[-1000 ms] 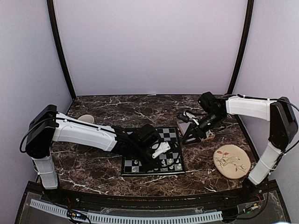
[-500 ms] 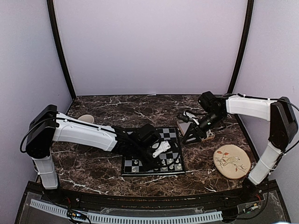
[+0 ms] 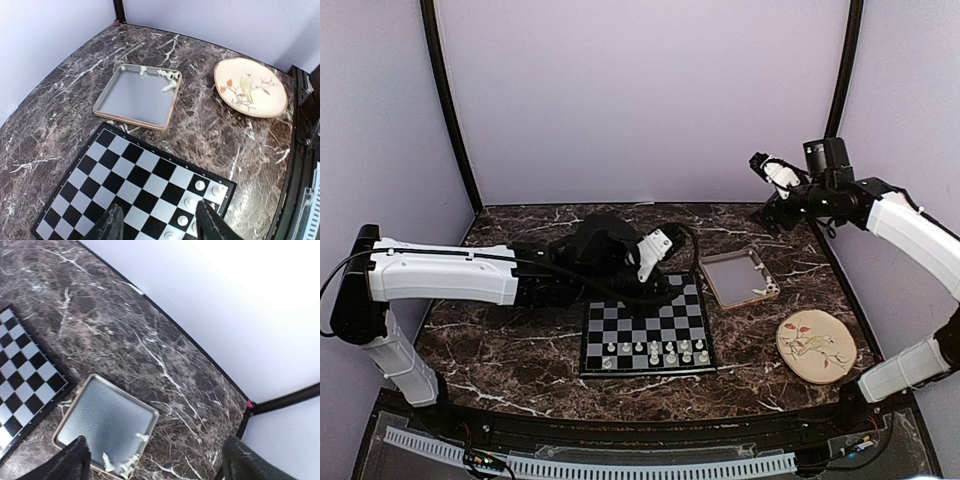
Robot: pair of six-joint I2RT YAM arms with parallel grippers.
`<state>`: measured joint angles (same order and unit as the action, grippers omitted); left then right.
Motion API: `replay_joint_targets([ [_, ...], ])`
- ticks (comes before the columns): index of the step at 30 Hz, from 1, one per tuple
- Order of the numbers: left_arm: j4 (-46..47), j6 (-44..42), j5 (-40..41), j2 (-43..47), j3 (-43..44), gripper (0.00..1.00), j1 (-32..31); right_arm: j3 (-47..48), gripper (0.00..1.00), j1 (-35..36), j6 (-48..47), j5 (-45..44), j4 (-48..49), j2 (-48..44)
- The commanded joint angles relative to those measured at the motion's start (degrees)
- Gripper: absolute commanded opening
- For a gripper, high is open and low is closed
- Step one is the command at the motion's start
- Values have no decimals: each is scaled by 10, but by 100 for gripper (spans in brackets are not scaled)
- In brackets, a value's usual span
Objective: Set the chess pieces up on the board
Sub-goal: Place the queen at e1, then pick up the bishop from the storage box.
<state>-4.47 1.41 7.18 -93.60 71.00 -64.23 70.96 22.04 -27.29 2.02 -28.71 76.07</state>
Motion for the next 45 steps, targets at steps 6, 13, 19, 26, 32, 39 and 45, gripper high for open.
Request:
replay_joint_targets([
  [6,98,78,21,5,-60,51,6,104,41,-23,-83,-14,-191,231],
  [13,115,96,13,22,-96,51,6,112,30,-27,-75,-30,-238,326],
  [19,127,102,2,19,-100,51,7,130,28,-29,-82,-22,-265,365],
  [26,135,104,-7,5,-97,51,7,120,29,-34,-99,-33,-275,372],
  [32,134,108,-15,-6,-90,50,6,119,26,-45,-100,-37,-274,387],
  [39,135,112,-20,-10,-89,50,7,114,23,-56,-105,-42,-272,397],
  [45,138,114,-22,-15,-90,50,7,82,24,-58,-111,-67,-260,401],
])
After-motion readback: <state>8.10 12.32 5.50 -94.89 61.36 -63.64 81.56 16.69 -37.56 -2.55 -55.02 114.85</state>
